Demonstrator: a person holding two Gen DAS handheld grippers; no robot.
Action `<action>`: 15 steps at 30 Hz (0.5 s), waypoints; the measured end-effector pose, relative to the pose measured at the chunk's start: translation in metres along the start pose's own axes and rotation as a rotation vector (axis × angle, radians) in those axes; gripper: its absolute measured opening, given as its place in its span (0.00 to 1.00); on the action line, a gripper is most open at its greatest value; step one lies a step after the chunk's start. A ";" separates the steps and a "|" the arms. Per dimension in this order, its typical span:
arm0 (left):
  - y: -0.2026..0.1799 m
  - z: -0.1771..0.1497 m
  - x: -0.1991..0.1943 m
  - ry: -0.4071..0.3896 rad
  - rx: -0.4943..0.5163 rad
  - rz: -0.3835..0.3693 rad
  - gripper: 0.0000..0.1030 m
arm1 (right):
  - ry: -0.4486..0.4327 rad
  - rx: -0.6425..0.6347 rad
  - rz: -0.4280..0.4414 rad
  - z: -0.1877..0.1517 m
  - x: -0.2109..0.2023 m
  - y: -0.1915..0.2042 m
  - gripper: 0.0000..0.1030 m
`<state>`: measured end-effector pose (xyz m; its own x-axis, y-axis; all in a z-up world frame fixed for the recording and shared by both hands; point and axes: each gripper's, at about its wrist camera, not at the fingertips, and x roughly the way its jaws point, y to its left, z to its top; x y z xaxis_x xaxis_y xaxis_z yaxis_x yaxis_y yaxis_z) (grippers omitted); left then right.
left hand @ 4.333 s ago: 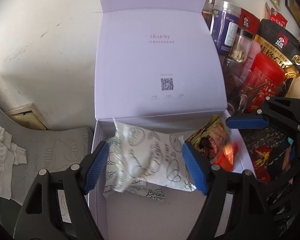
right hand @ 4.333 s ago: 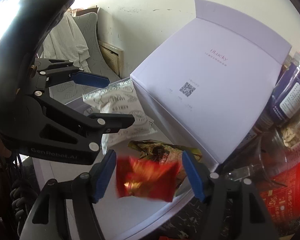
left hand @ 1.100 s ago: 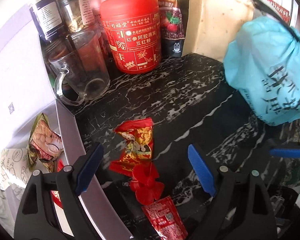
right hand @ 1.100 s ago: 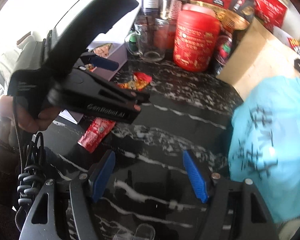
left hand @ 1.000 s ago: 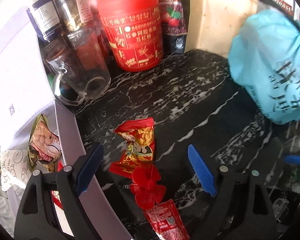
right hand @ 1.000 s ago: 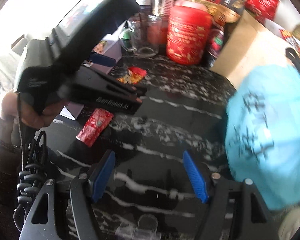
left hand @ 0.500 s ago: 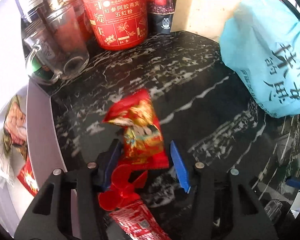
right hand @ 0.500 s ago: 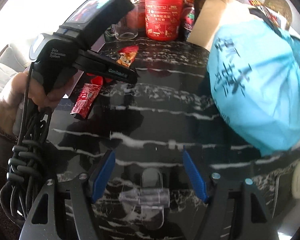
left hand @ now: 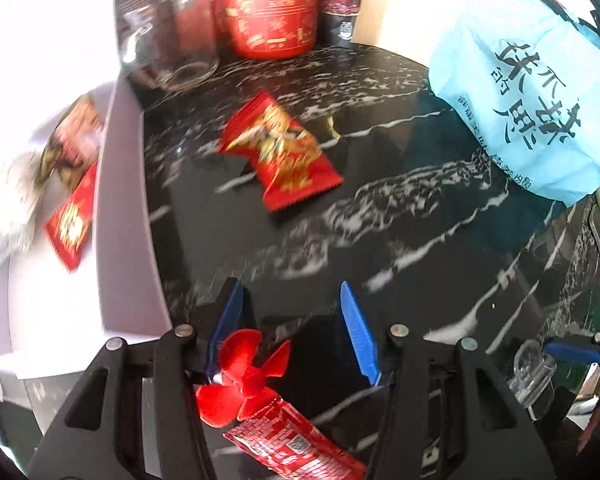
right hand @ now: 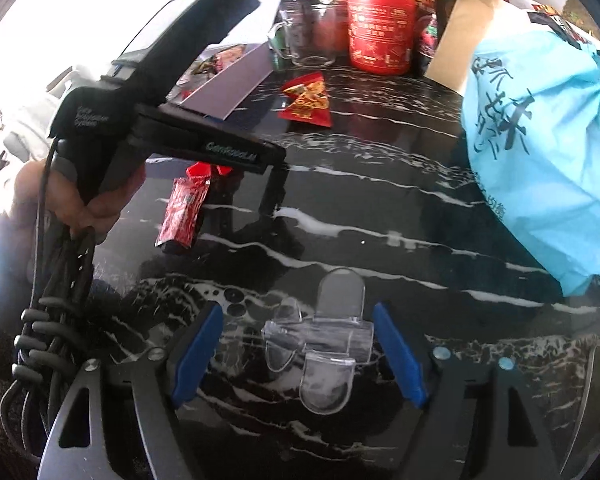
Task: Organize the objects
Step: 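Grasp the red-gold candy packet with the left gripper while the right gripper grasps the clear plastic piece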
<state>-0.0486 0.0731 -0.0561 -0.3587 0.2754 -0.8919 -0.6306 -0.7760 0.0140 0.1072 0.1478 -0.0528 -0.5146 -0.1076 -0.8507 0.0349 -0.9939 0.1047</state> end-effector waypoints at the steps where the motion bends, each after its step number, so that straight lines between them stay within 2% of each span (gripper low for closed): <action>1: 0.001 -0.003 -0.002 -0.003 -0.010 0.006 0.49 | -0.004 0.001 0.011 -0.002 0.000 -0.002 0.77; 3: 0.002 -0.007 -0.007 -0.029 -0.018 0.038 0.49 | -0.003 0.006 0.017 -0.003 0.004 -0.005 0.77; 7: 0.000 -0.002 -0.021 -0.131 -0.003 0.082 0.49 | -0.013 0.001 -0.017 -0.007 0.010 -0.011 0.77; 9: -0.002 0.003 -0.025 -0.150 -0.001 0.077 0.49 | -0.023 0.010 -0.006 -0.008 0.012 -0.013 0.77; 11: -0.004 0.009 -0.026 -0.158 -0.004 0.048 0.50 | -0.036 -0.028 -0.050 -0.008 0.015 -0.010 0.73; 12: -0.007 0.011 -0.025 -0.168 0.005 0.065 0.50 | -0.044 -0.060 -0.070 -0.009 0.015 -0.007 0.62; 15: -0.014 0.020 -0.017 -0.156 0.009 0.075 0.56 | -0.059 -0.089 -0.064 -0.010 0.013 -0.006 0.59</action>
<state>-0.0473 0.0901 -0.0322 -0.5068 0.3024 -0.8073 -0.6038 -0.7929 0.0820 0.1087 0.1524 -0.0691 -0.5672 -0.0448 -0.8223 0.0749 -0.9972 0.0027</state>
